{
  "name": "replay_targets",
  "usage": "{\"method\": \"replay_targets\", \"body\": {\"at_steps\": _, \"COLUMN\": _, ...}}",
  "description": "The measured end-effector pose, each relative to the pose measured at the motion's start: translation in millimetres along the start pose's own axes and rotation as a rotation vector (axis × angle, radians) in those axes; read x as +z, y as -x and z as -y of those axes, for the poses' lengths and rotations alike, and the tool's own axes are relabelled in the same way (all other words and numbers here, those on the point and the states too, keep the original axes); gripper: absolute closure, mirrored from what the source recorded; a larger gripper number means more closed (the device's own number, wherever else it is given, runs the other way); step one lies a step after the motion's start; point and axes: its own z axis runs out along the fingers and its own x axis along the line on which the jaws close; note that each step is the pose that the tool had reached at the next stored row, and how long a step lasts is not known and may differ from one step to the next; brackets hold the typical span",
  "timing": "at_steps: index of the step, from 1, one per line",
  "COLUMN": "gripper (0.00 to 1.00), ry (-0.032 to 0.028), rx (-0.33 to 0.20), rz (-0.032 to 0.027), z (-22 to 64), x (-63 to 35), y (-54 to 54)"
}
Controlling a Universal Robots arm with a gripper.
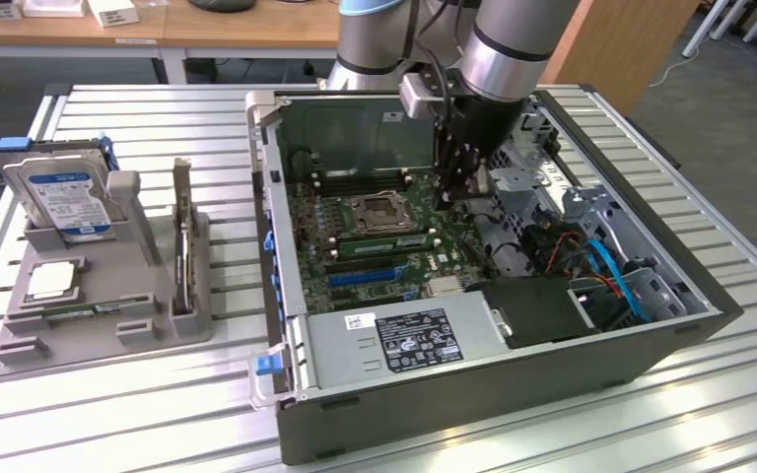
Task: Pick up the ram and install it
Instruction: 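Press down the ram until it locks into place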
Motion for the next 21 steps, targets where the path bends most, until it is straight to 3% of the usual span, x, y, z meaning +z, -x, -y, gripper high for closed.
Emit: {"method": "replay_targets", "body": {"at_steps": 21, "gripper": 0.89, "ry": 0.0000, "rx": 0.000, "rz": -0.0001, "z": 1.0, "x": 25.1, "y": -1.3}}
